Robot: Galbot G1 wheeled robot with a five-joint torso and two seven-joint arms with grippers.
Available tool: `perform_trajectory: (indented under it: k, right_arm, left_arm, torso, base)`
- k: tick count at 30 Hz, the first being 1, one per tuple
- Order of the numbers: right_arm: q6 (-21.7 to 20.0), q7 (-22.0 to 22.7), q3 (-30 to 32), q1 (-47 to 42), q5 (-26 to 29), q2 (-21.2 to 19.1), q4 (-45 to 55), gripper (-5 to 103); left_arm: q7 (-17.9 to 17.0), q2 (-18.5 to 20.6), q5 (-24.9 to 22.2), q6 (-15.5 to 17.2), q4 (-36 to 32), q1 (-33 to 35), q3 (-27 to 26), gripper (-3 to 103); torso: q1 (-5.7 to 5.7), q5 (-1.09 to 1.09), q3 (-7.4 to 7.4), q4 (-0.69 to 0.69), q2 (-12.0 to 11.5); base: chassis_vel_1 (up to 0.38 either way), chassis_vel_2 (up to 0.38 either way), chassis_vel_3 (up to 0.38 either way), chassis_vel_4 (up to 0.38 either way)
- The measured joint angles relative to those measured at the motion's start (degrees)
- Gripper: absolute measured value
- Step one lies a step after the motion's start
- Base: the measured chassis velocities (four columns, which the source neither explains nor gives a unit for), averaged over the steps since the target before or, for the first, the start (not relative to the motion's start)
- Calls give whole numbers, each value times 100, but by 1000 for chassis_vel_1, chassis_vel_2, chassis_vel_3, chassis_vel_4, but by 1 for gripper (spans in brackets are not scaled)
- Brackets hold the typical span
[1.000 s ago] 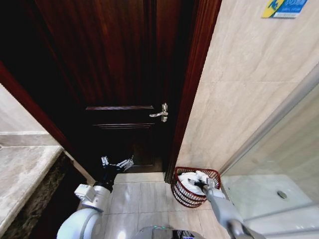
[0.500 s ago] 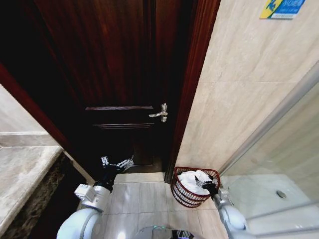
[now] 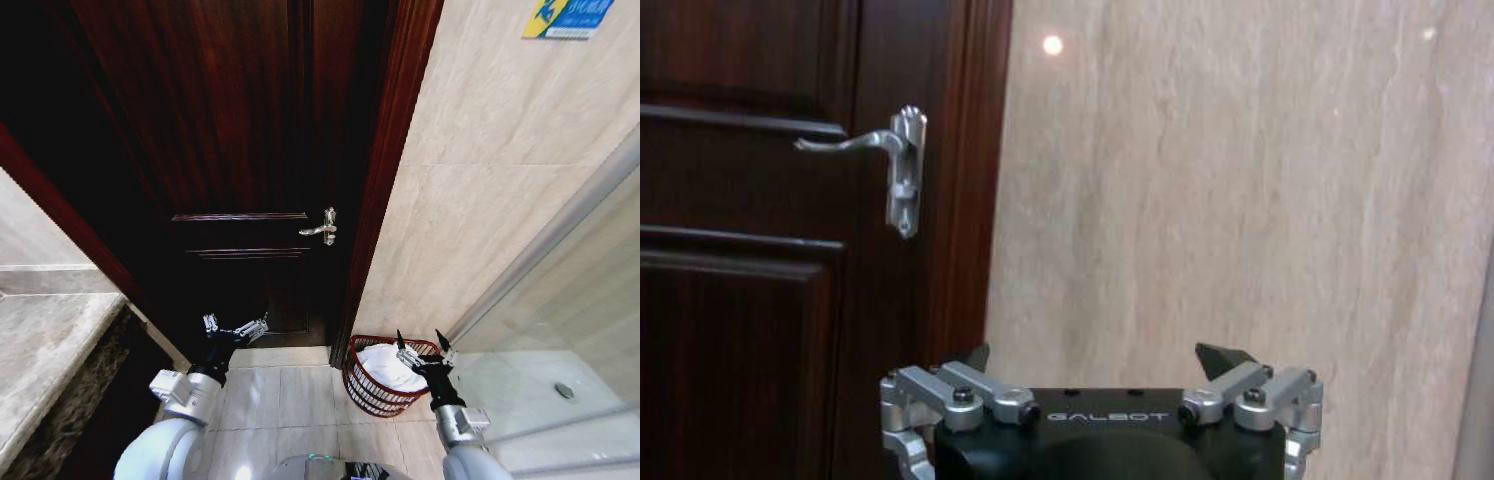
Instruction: Discard the used towel into the hamper.
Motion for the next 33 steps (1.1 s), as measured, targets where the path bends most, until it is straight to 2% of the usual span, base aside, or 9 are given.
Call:
perform_trajectory:
  k: [8,33]
  right_arm:
    - [138,-44,-59,-139,115,34,253,100]
    - [106,-21,-92,-123,141,29,317,100]
  left_arm:
    - [0,0,0,0,0,0,0,100]
    - [0,0,0,0,0,0,0,100]
  torso:
    - [0,0,0,0,0]
    - [0,0,1,0,0]
  base:
    - [0,0,0,0]
    - [0,0,0,0]
